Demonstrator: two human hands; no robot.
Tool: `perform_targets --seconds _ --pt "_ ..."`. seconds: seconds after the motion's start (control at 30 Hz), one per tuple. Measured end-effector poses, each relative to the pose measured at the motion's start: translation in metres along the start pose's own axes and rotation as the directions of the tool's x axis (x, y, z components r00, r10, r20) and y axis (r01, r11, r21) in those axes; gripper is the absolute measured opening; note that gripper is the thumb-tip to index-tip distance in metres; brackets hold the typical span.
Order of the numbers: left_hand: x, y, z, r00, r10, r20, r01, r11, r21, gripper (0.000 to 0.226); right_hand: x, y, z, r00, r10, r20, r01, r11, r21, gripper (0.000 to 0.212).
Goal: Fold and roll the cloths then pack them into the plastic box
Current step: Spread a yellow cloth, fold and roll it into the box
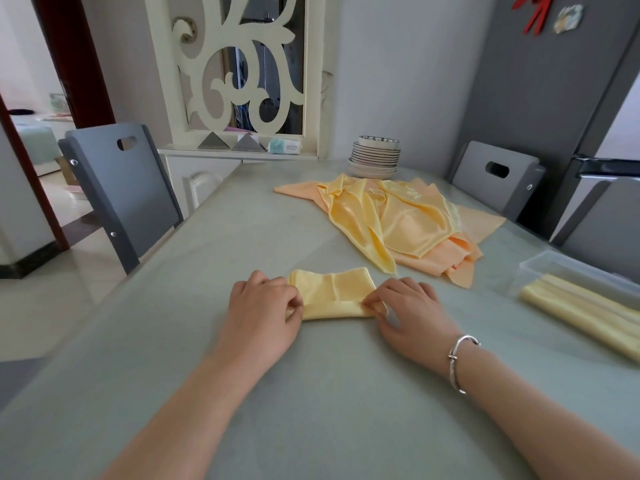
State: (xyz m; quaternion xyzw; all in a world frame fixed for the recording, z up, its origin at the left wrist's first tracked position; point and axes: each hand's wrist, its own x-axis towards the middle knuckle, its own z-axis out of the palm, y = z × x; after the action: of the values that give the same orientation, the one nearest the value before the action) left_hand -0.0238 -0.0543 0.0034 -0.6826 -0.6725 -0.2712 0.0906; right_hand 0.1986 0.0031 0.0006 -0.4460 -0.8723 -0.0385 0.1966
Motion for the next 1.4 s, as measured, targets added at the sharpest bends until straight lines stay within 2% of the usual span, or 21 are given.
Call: perform_targets --seconds 0.13,0.27,0.33,0.43,0.53,0.6,0.67,0.73,0.83,0.9,1.03,1.17,1.27,1.33,1.4 --pt "-0.001 -0.002 -0.003 0.997 -0.013 0.075 0.014 1.000 -0.005 0.021 0.002 0.000 -0.003 0.992 0.109 0.067 -0.118 0.983 0.144 0.027" --pt "0.001 -0.003 -0.002 0.996 -0.039 0.079 0.042 0.998 -0.035 0.013 0.005 0.000 0.000 0.980 0.196 0.029 -0.197 0.950 0.244 0.017" --pt "0.002 -0.005 -0.001 0.991 -0.113 0.074 0.123 0.982 -0.145 0.003 0.005 0.000 -0.003 0.960 0.278 0.029 -0.270 0.895 0.356 0.009" --pt "0.004 -0.011 0.005 0.956 -0.238 0.170 0.285 0.893 -0.349 0.013 0.004 0.000 -0.006 0.921 0.382 0.074 -0.365 0.782 0.505 0.010" --pt "0.005 -0.014 0.012 0.920 -0.313 0.237 0.388 0.813 -0.434 0.017 0.004 0.000 -0.003 0.915 0.397 0.068 -0.385 0.811 0.440 0.012" --pt "0.004 -0.013 0.014 0.920 -0.326 0.217 0.390 0.819 -0.420 0.019 0.006 -0.003 0.002 0.930 0.365 0.035 -0.358 0.885 0.297 0.014" --pt "0.004 -0.011 0.013 0.939 -0.310 0.147 0.343 0.869 -0.358 0.021 0.007 -0.005 0.004 0.956 0.288 -0.050 -0.280 0.952 0.127 0.018" --pt "0.004 -0.006 0.009 0.967 -0.249 0.056 0.255 0.932 -0.258 0.021 0.007 -0.004 0.005 0.977 0.167 -0.135 -0.164 0.986 0.039 0.020" --pt "0.004 0.003 0.004 0.996 -0.092 -0.017 0.089 0.988 -0.122 0.012 0.006 -0.003 0.005 0.993 -0.016 -0.117 0.013 1.000 -0.028 0.015" --pt "0.004 0.005 0.005 0.999 -0.029 -0.022 0.027 0.996 -0.088 0.010 0.003 -0.002 0.001 0.997 -0.035 -0.068 0.035 0.999 -0.010 0.016" --pt "0.001 0.000 0.001 1.000 -0.007 0.014 0.008 0.996 -0.088 0.006 0.000 0.004 -0.006 0.999 0.039 0.037 -0.043 0.993 0.107 0.026" --pt "0.000 -0.002 -0.002 0.997 -0.020 0.069 0.025 0.997 -0.071 0.013 0.004 0.000 -0.006 0.988 0.147 0.046 -0.153 0.967 0.205 0.017" --pt "0.001 -0.003 -0.001 0.991 -0.122 0.062 0.132 0.968 -0.213 0.002 0.004 -0.001 -0.008 0.965 0.257 0.043 -0.256 0.904 0.343 0.005" --pt "0.001 -0.004 0.001 0.974 -0.199 0.112 0.225 0.921 -0.318 0.006 0.003 -0.001 -0.008 0.948 0.313 0.054 -0.305 0.853 0.424 0.006" --pt "0.000 -0.005 0.004 0.954 -0.253 0.162 0.297 0.874 -0.383 0.007 0.001 -0.001 -0.007 0.941 0.334 0.061 -0.327 0.843 0.426 0.009"
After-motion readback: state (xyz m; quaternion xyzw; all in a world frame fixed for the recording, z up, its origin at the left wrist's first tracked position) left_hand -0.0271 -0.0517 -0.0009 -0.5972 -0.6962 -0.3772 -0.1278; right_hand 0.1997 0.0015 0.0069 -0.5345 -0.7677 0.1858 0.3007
